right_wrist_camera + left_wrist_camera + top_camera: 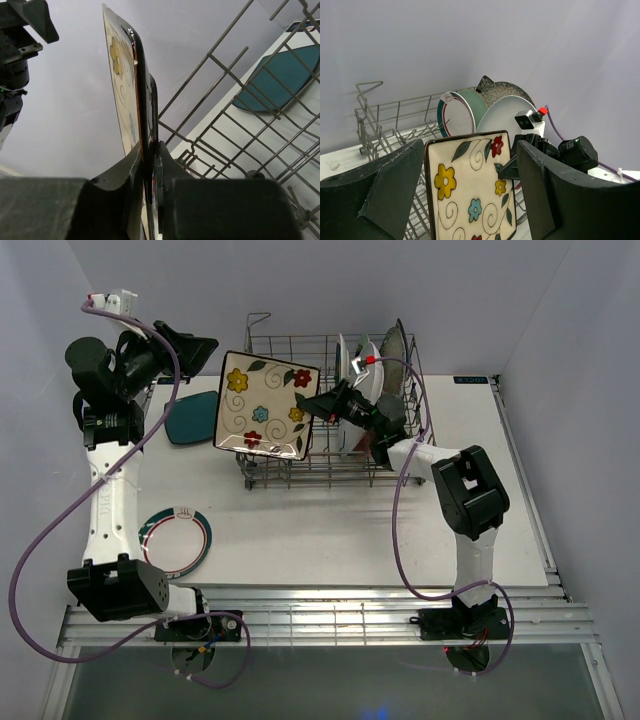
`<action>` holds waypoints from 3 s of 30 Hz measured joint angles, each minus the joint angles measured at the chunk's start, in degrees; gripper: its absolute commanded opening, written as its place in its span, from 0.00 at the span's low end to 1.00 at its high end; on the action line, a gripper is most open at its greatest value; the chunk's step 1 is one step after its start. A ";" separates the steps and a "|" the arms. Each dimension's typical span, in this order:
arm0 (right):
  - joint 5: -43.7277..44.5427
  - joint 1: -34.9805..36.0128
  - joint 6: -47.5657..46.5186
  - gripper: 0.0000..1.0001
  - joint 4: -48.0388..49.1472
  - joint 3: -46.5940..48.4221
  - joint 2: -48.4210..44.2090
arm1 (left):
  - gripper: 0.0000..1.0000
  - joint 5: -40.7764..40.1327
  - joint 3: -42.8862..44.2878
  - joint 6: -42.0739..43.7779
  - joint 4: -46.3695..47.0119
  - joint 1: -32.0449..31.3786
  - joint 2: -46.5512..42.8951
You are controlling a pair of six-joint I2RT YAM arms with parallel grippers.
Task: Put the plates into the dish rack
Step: Insert the plate into the dish rack.
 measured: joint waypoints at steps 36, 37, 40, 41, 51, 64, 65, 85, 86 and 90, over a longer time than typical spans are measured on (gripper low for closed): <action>7.26 -1.33 -1.95 0.08 -15.61 6.36 -4.39 | 0.90 -7.58 -12.52 11.67 -3.93 -0.02 -11.30; 7.37 -1.33 -1.95 0.08 -15.89 6.47 -4.39 | 0.90 -7.67 -12.68 11.76 -3.93 -0.02 -11.30; 7.80 -1.33 -2.40 0.08 -18.01 7.26 -4.39 | 0.90 -7.74 -13.14 11.91 -3.91 -0.02 -11.30; 7.98 -1.33 -2.64 0.08 -18.78 7.52 -4.46 | 0.90 -7.74 -13.38 11.93 -3.87 -0.02 -11.39; 11.41 -1.33 -8.13 0.08 -31.95 7.67 -8.13 | 0.90 -8.66 -15.93 13.09 -3.89 -0.02 -11.67; 16.02 -2.75 -15.85 0.08 -42.66 15.54 -10.62 | 0.91 -8.83 -16.57 13.62 -3.50 -0.02 -11.96; 16.65 -3.45 -16.74 0.08 -42.77 16.57 -11.02 | 0.91 -8.83 -16.59 13.64 -3.48 -0.02 -11.96; 18.12 -4.90 -20.33 0.08 -47.67 25.99 -9.60 | 0.91 -8.87 -17.46 14.03 -3.41 -0.02 -12.04; 18.99 -4.83 -21.55 0.08 -48.89 26.01 -9.68 | 0.91 -8.87 -17.57 14.01 -3.43 -0.02 -12.04; 22.64 -4.81 -25.94 0.08 -53.11 25.99 -10.01 | 0.91 -8.85 -17.64 14.03 -3.43 -0.02 -12.04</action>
